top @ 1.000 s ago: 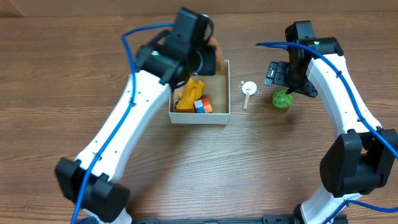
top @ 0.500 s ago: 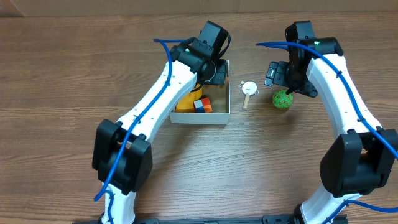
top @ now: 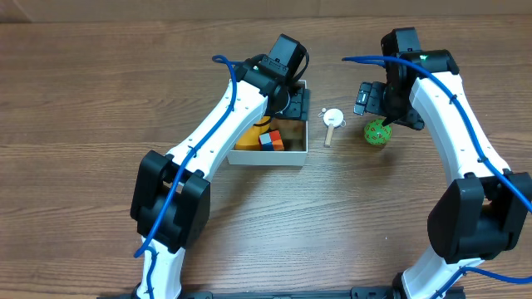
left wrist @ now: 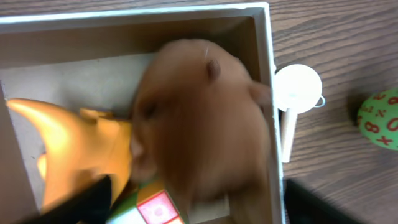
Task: Pack container
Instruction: 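Carry brown dog right into the box and release, then withdraw left gripper up and away from the box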
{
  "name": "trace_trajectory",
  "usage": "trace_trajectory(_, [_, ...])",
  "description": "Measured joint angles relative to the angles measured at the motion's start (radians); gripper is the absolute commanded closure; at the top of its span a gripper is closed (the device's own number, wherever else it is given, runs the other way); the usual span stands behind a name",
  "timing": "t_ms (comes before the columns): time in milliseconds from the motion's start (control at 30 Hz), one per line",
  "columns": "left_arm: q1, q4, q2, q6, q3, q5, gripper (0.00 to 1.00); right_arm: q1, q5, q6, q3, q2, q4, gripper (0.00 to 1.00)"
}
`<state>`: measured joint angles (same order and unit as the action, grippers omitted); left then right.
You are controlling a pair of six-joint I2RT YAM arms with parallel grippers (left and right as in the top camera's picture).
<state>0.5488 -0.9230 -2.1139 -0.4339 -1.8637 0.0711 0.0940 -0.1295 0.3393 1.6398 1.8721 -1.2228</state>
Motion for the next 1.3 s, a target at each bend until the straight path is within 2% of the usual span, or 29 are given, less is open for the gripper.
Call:
trace_trajectory(367, [0.000,-0.063,0.066,-0.004,-0.042,-0.036,0.00,0.000,0.000,0.000,0.000,0.000,0.000,0.00])
trace_trajectory(600, [-0.015,-0.168,0.252,-0.004,-0.047,-0.231,0.00,0.000,0.000,0.000,0.000,0.000,0.000,0.00])
trace_trajectory(733, [-0.107,-0.230,0.336,-0.005,-0.061,-0.296,0.00,0.000,0.000,0.000,0.000,0.000,0.000,0.00])
trace_trajectory(933, [-0.304,-0.298,0.345,-0.008,-0.068,-0.343,0.00,0.000,-0.001,-0.001,0.000,0.000,0.016,0.00])
trace_trajectory(1133, [-0.425,-0.331,0.344,-0.008,-0.068,-0.345,0.00,0.000,0.000,-0.003,-0.003,0.001,0.263,0.00])
trace_trajectory(1300, [-0.475,-0.335,0.344,-0.008,-0.068,-0.345,0.00,0.000,-0.001,-0.003,-0.004,0.001,0.206,0.00])
